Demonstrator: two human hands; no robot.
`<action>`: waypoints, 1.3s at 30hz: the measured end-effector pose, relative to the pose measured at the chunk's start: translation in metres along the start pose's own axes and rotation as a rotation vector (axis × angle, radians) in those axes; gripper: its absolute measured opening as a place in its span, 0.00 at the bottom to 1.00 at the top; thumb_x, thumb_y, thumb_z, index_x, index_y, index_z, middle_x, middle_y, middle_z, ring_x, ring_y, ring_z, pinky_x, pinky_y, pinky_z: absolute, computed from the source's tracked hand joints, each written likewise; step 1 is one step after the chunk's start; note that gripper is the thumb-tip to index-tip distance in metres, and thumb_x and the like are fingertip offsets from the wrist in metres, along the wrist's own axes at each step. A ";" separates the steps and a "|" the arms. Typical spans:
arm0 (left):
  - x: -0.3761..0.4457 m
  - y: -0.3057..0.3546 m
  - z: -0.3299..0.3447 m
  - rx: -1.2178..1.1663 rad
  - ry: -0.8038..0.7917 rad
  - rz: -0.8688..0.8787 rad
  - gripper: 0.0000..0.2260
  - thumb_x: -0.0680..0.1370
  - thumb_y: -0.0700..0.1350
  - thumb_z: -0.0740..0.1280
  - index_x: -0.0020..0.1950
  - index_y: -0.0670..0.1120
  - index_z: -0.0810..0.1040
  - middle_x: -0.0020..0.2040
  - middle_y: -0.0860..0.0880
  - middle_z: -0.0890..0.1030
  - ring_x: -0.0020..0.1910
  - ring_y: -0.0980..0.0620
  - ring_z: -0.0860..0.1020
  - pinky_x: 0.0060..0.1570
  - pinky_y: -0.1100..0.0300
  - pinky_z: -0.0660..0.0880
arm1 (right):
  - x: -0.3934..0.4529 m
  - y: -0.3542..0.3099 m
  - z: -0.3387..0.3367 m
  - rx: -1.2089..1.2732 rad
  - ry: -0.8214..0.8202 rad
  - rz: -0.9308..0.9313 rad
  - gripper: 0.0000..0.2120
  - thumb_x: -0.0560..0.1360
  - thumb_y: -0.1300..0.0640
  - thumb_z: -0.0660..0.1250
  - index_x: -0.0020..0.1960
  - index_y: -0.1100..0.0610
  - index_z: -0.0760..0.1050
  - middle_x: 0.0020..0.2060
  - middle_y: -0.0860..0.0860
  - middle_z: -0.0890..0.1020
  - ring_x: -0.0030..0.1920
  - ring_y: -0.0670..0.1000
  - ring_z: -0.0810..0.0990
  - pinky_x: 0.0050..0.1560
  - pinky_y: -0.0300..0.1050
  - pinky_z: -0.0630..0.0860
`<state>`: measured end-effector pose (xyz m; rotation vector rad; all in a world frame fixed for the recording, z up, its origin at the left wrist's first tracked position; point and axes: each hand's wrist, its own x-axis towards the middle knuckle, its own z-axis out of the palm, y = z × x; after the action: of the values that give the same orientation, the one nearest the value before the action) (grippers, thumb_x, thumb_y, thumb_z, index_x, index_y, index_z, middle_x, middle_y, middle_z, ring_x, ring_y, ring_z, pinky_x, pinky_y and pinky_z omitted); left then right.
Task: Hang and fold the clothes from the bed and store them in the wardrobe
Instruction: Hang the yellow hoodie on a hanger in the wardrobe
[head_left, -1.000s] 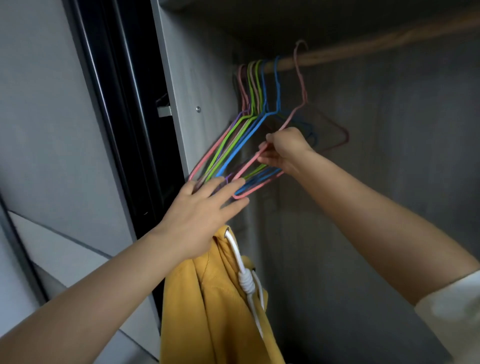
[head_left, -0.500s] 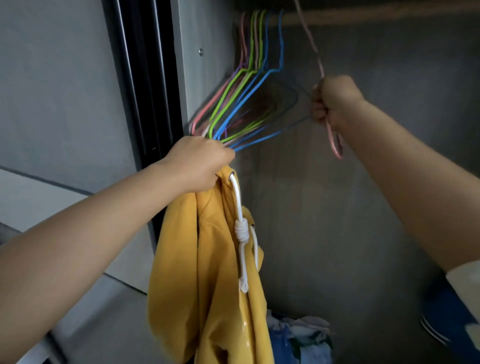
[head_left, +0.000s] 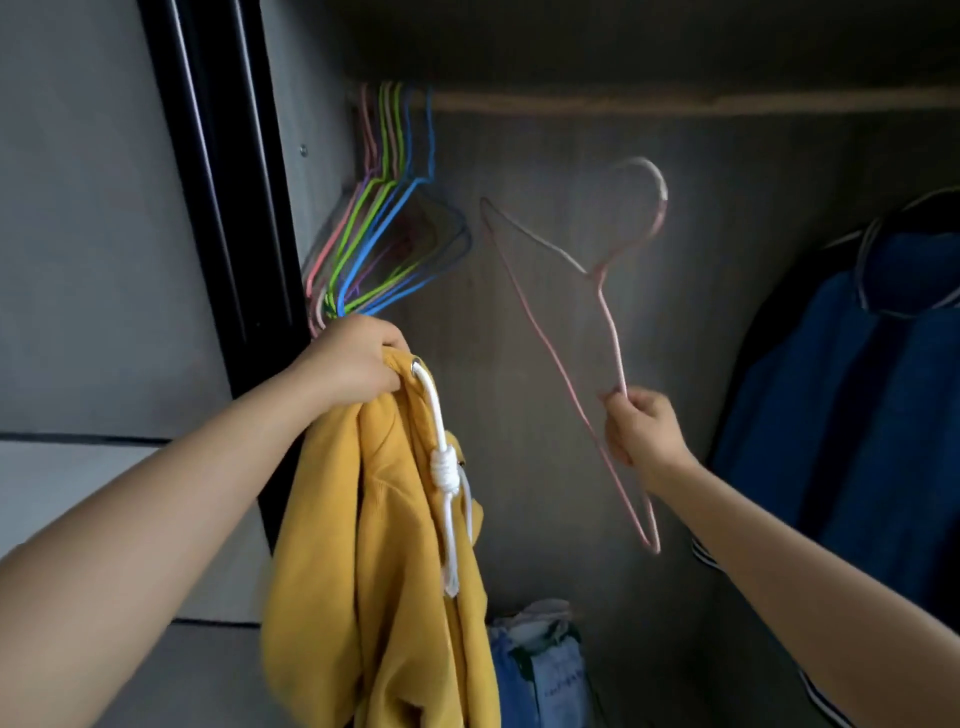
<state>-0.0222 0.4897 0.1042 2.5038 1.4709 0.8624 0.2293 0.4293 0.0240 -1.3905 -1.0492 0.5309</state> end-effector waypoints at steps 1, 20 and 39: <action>-0.004 0.003 0.001 -0.042 0.008 -0.032 0.08 0.68 0.32 0.68 0.43 0.43 0.79 0.36 0.51 0.75 0.43 0.51 0.75 0.44 0.61 0.70 | -0.012 0.013 -0.007 0.013 -0.008 0.022 0.22 0.77 0.67 0.57 0.25 0.59 0.63 0.14 0.48 0.65 0.14 0.43 0.62 0.20 0.36 0.61; -0.183 0.121 0.038 -0.206 -0.251 -0.160 0.05 0.69 0.36 0.71 0.37 0.44 0.77 0.37 0.47 0.78 0.42 0.49 0.76 0.43 0.60 0.71 | -0.227 0.029 -0.090 0.108 -0.201 0.189 0.14 0.79 0.57 0.59 0.35 0.58 0.71 0.25 0.51 0.63 0.23 0.45 0.61 0.22 0.34 0.57; -0.309 0.031 0.073 0.309 -0.009 1.240 0.09 0.69 0.34 0.56 0.37 0.47 0.60 0.23 0.45 0.65 0.20 0.47 0.66 0.21 0.59 0.64 | -0.262 0.053 -0.194 -0.191 -0.808 0.325 0.13 0.66 0.58 0.64 0.25 0.60 0.77 0.17 0.46 0.60 0.18 0.42 0.55 0.20 0.31 0.52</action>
<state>-0.0740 0.2291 -0.0729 3.5469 -0.1773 0.6977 0.2799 0.1178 -0.0727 -1.5585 -1.5432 1.3329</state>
